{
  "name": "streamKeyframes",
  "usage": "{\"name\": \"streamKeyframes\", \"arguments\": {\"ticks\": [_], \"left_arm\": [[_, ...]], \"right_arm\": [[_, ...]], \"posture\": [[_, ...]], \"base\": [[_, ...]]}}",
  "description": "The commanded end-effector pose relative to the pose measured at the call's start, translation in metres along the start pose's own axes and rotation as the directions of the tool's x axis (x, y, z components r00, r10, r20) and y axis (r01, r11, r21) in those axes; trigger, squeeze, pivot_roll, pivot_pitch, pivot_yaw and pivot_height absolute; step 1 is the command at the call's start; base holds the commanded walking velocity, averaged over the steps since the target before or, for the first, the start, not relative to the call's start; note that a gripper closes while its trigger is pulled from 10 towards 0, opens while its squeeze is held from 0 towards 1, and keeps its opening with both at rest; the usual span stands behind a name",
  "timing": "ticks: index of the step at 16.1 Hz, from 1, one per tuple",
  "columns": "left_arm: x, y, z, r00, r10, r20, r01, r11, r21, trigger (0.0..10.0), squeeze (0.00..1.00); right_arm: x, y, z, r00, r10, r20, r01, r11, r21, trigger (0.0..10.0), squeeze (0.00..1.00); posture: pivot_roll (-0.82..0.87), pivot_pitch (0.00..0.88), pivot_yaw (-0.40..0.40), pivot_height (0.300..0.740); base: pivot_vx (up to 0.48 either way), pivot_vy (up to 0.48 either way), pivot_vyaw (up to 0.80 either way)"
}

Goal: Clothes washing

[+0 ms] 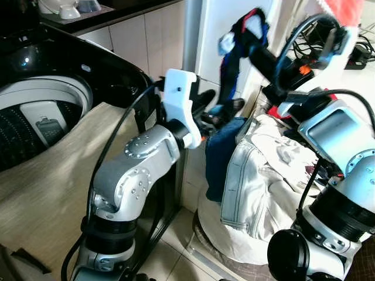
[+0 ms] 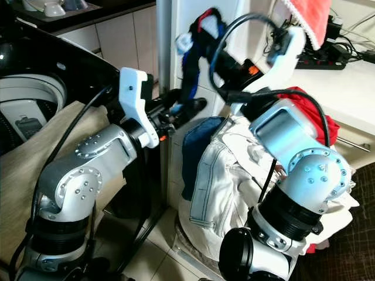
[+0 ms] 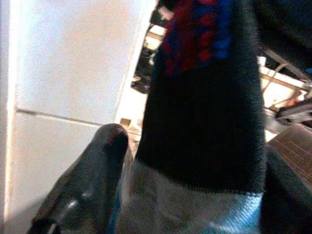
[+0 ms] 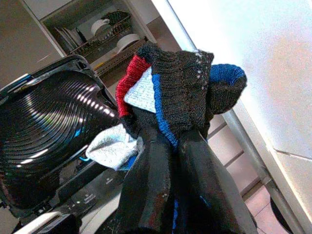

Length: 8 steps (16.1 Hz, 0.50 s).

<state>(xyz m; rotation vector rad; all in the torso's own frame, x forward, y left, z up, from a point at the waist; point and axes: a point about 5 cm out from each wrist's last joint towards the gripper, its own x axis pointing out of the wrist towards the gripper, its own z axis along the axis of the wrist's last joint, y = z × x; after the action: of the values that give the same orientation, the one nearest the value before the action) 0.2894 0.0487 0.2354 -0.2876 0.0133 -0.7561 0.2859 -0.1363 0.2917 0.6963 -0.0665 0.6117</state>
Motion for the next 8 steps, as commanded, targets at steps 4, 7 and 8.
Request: {"name": "streamKeyframes", "arguments": {"ticks": [4,7,8], "left_arm": [[-0.0013,-0.0030,0.0033,0.999,-0.039,0.019,0.040,0.999,-0.030,0.0,0.00],[-0.0017,-0.0049,0.0077,0.997,-0.057,0.056,0.059,0.998,-0.025,0.0,0.00],[-0.0018,-0.0050,0.0088,0.996,-0.066,0.063,0.067,0.998,-0.019,0.0,0.00]], "right_arm": [[0.0001,0.0056,0.0034,1.000,0.020,0.015,-0.019,1.000,-0.013,0.0,0.00],[0.0002,0.0058,0.0030,1.000,0.019,0.017,-0.018,1.000,-0.012,0.0,0.00],[0.0003,0.0061,0.0031,1.000,0.018,0.017,-0.018,1.000,-0.011,0.0,0.00]], "posture": [[-0.09,0.000,-0.051,0.740],[-0.09,0.000,-0.052,0.740],[-0.09,0.000,-0.051,0.740]], "base": [[0.000,0.000,0.00],[0.000,0.000,0.00],[0.000,0.000,0.00]]}}
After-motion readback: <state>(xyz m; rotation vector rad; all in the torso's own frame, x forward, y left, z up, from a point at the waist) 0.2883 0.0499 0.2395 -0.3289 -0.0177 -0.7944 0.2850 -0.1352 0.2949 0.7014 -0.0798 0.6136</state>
